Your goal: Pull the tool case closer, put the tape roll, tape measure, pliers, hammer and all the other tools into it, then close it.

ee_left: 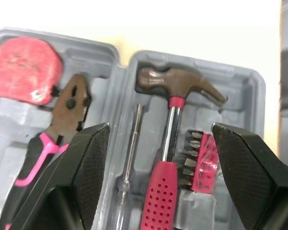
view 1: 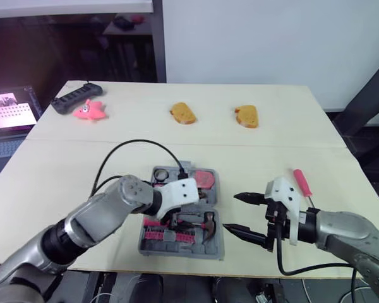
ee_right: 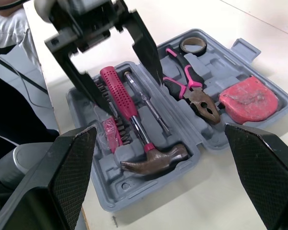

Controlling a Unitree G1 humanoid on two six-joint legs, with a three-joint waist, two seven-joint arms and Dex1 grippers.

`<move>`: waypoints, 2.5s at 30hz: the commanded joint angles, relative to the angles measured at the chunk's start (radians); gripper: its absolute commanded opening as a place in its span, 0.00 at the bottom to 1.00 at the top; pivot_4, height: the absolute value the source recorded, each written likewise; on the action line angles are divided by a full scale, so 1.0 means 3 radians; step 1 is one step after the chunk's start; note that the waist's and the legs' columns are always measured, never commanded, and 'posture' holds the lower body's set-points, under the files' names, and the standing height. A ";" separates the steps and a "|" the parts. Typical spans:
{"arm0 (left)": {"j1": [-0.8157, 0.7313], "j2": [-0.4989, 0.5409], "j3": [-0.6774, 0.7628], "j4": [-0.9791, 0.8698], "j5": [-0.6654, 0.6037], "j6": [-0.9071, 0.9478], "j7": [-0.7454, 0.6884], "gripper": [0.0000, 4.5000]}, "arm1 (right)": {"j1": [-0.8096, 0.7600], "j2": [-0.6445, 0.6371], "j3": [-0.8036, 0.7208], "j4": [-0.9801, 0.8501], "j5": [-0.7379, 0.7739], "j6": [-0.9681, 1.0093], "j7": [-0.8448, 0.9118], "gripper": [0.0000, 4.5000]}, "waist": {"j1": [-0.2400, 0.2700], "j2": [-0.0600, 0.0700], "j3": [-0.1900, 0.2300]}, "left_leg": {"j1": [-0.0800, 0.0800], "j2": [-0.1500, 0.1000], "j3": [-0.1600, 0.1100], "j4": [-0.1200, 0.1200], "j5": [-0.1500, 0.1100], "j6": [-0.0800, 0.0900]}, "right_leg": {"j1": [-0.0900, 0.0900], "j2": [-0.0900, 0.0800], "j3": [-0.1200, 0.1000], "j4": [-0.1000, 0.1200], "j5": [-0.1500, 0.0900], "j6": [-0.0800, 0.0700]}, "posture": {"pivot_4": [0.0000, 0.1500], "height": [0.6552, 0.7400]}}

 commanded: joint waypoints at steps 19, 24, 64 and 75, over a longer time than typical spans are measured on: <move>0.1175 -0.0023 0.0550 0.0713 0.0093 -0.1856 -0.0221 0.00 | -0.0041 0.0119 0.0053 -0.0105 -0.0014 -0.0031 -0.0149 1.00 | -0.0003 0.0002 0.0000 | -0.0005 -0.0001 0.0000 0.0002 0.0000 0.0001 | -0.0002 0.0000 0.0001 0.0000 0.0000 -0.0001 | 1.00 1.00; 0.1206 -0.0053 0.0491 0.0761 0.0191 -0.1911 -0.0215 0.00 | -0.0028 0.0120 0.0047 -0.0113 -0.0010 -0.0026 -0.0171 1.00 | 0.0000 0.0002 0.0000 | -0.0006 -0.0001 0.0000 0.0002 0.0000 0.0001 | -0.0002 0.0000 0.0001 -0.0001 0.0000 -0.0001 | 1.00 1.00; 0.1204 -0.0187 0.0616 0.0951 0.0149 -0.1702 -0.0288 0.00 | 0.0001 0.0103 0.0025 -0.0140 0.0039 0.0043 -0.0218 1.00 | 0.0000 0.0003 0.0000 | -0.0006 -0.0001 0.0000 0.0002 0.0000 0.0001 | -0.0003 0.0000 0.0001 0.0000 0.0000 -0.0001 | 1.00 1.00; 0.1245 -0.0138 0.0396 0.1148 0.0482 -0.1814 -0.0258 0.00 | 0.0044 0.0073 -0.0026 -0.0150 0.0064 0.0071 -0.0221 1.00 | -0.0001 0.0004 -0.0001 | -0.0005 -0.0001 0.0000 0.0002 -0.0001 0.0001 | -0.0003 0.0000 0.0001 0.0000 0.0000 -0.0001 | 1.00 1.00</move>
